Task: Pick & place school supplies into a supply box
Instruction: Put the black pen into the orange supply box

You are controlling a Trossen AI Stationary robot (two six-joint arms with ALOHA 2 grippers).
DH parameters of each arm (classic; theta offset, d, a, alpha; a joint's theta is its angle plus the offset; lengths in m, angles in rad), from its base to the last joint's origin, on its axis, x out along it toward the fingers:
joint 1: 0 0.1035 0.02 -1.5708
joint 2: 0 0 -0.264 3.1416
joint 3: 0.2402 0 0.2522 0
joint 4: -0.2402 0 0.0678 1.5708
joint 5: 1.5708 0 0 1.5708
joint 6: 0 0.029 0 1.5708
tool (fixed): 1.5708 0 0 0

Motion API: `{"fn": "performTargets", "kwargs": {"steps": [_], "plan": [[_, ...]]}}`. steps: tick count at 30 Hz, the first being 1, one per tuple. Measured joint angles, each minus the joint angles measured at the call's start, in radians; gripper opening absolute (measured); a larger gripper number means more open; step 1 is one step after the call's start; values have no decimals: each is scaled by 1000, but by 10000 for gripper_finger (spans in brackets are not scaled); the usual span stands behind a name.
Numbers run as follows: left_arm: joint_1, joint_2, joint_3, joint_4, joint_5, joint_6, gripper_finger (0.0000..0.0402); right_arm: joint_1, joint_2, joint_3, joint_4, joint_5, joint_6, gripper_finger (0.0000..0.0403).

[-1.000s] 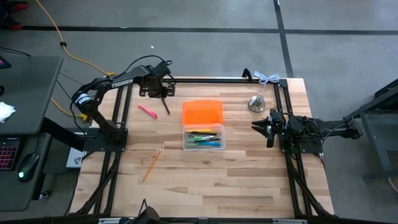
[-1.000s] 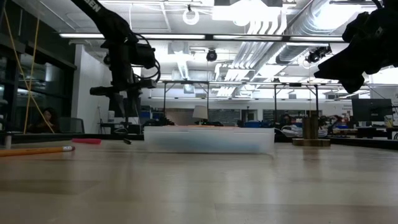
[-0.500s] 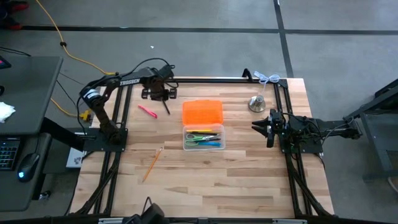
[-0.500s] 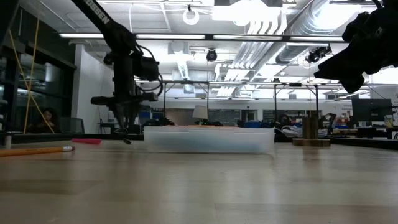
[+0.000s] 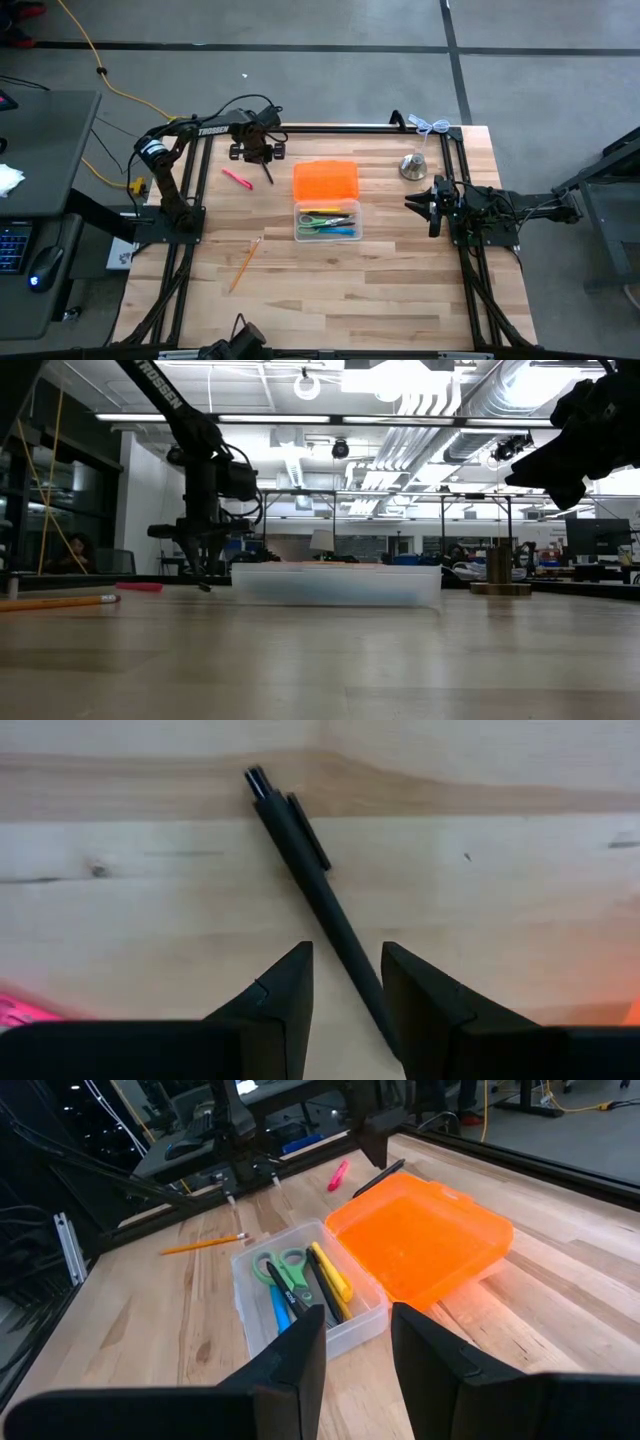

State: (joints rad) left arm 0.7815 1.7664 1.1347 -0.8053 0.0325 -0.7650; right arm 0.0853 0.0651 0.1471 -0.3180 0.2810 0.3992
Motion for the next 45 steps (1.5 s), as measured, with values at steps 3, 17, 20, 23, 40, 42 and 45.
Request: {"fn": "performTargets", "kwargs": {"steps": [3,17,20,23,40,42,45], "plan": [[14,0,0,-3,-1,0,150,0,0,0,0,0,0,94],[39,-6,-121,144,59,-11,150,0,0,0,0,0,1,94],[39,-7,-126,152,58,-11,150,0,0,0,0,0,4,94],[39,-6,-126,152,57,-11,150,0,0,0,1,0,4,94],[37,-3,-129,148,31,20,32,0,0,0,1,0,11,94],[37,-3,-129,149,30,21,26,0,0,0,1,0,11,94],[37,-3,-130,149,28,24,33,0,0,0,1,0,11,94]]}}
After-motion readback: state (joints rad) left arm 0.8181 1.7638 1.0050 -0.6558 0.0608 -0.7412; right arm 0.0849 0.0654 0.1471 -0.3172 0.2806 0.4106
